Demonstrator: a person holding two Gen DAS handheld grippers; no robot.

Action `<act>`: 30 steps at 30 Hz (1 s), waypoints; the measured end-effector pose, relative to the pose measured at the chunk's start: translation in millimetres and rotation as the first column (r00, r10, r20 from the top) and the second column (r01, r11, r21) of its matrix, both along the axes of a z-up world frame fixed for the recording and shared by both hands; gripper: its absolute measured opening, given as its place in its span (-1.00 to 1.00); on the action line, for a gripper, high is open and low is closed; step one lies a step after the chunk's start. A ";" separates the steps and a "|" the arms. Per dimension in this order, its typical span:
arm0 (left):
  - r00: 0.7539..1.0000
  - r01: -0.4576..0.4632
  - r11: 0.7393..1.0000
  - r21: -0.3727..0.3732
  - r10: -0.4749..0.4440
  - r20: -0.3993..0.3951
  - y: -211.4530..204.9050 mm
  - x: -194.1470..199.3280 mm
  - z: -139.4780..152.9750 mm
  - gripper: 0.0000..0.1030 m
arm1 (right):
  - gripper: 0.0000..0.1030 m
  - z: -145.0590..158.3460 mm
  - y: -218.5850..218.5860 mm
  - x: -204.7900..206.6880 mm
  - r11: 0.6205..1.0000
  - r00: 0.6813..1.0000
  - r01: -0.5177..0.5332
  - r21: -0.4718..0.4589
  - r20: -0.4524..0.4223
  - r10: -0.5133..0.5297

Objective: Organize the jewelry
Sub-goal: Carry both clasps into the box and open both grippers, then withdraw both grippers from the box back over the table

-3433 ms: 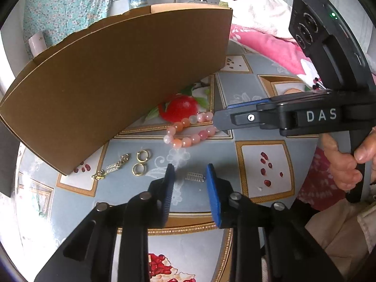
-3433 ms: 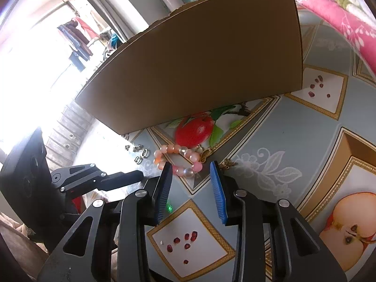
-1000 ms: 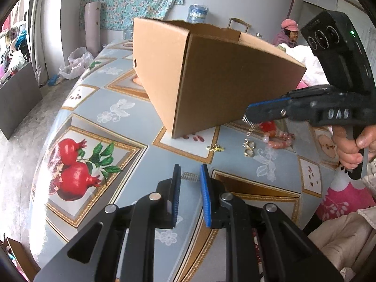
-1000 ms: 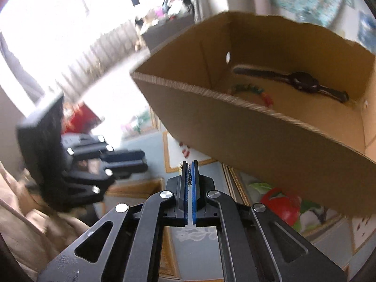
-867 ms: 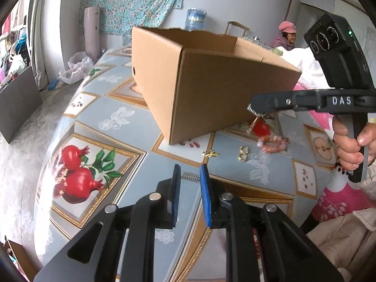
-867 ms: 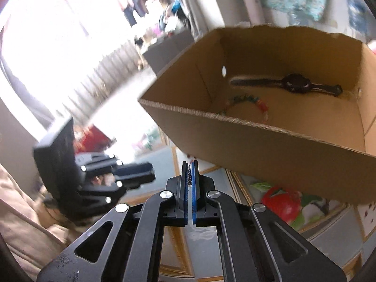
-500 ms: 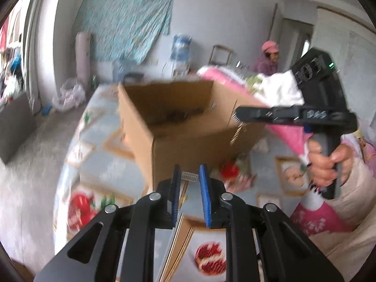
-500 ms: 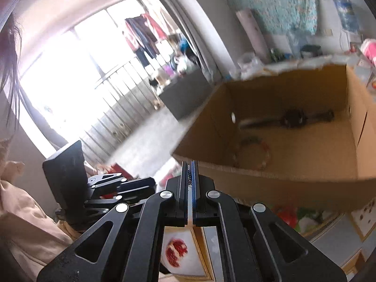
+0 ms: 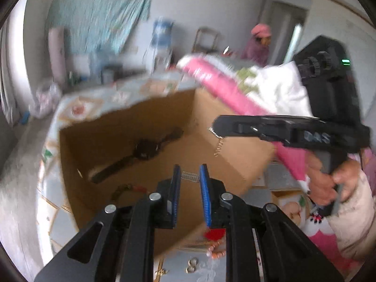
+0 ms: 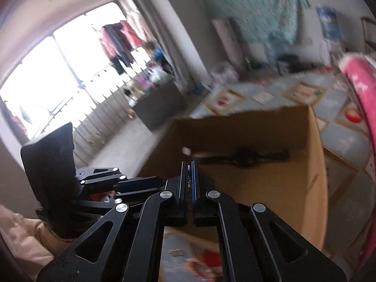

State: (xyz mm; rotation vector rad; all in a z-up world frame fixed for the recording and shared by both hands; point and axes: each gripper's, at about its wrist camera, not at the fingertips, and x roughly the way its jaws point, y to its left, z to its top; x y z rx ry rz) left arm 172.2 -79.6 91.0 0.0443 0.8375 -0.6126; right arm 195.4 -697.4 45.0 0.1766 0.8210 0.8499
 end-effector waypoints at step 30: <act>0.936 -0.199 0.976 -0.091 0.161 -0.314 11.0 77.0 -23.7 -0.09 | -0.53 -6.9 -10.9 29.6 0.990 0.990 0.119 -0.072 -0.071 -0.124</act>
